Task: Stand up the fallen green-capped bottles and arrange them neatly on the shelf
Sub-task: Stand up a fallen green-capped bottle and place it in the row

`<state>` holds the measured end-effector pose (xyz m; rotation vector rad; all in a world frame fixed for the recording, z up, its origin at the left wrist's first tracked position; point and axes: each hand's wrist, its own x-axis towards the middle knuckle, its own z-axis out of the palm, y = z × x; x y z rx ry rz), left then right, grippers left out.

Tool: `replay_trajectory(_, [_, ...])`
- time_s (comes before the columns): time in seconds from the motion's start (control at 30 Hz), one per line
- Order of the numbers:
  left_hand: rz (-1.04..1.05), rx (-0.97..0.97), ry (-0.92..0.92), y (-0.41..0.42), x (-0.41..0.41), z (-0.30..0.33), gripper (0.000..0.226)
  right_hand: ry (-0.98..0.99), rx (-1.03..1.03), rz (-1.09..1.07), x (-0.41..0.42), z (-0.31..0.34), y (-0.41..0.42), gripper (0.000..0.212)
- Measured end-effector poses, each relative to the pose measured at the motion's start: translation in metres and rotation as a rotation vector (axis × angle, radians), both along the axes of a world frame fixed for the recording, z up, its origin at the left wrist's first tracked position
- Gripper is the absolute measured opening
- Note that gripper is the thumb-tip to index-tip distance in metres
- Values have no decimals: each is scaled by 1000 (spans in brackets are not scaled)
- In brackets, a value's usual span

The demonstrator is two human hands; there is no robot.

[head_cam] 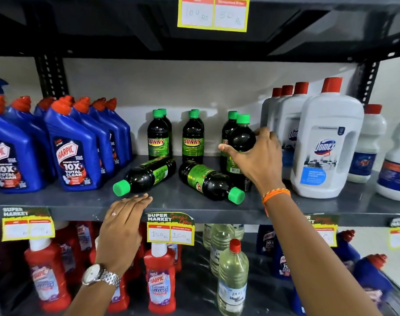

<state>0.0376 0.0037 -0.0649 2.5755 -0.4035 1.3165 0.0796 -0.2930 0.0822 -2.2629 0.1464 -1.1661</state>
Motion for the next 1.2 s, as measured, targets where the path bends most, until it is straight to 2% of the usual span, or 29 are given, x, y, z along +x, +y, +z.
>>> replay_trajectory(0.17, [-23, -20, -12, -1, -1, 2, 73, -22, -119, -49, 5, 15, 4, 83])
replay_trajectory(0.3, [-21, -13, -11, 1, -2, 3, 76, 112, -90, 103, 5, 30, -5, 72])
replay_trajectory(0.4, [-14, -10, -24, 0, -3, 4, 75, 185, -52, 206, 3, 38, -11, 79])
replay_trajectory(0.5, [-24, -12, -26, 0, -5, 5, 68, 133, -55, 182, 5, 37, -10, 90])
replay_trajectory(0.6, [-25, -14, -24, 1, -5, 5, 64, 119, -2, 179, 9, 37, -14, 75])
replay_trajectory(0.7, [-34, -28, -12, 0, -6, 5, 57, 221, 150, 356, 8, 45, -23, 62])
replay_trajectory(0.8, [-35, -27, -8, 0, -7, 5, 57, 261, 168, 401, 8, 43, -25, 76])
replay_trajectory(0.9, [-21, -27, -2, 0, -7, 6, 57, 175, 186, 345, 7, 38, -25, 81])
replay_trajectory(1.03, [-27, -21, -5, -1, -6, 6, 66, 161, 285, 413, 12, 37, -33, 48])
replay_trajectory(1.2, [-28, -16, -51, -1, -5, 4, 57, 172, 283, 448, 20, 36, -37, 42])
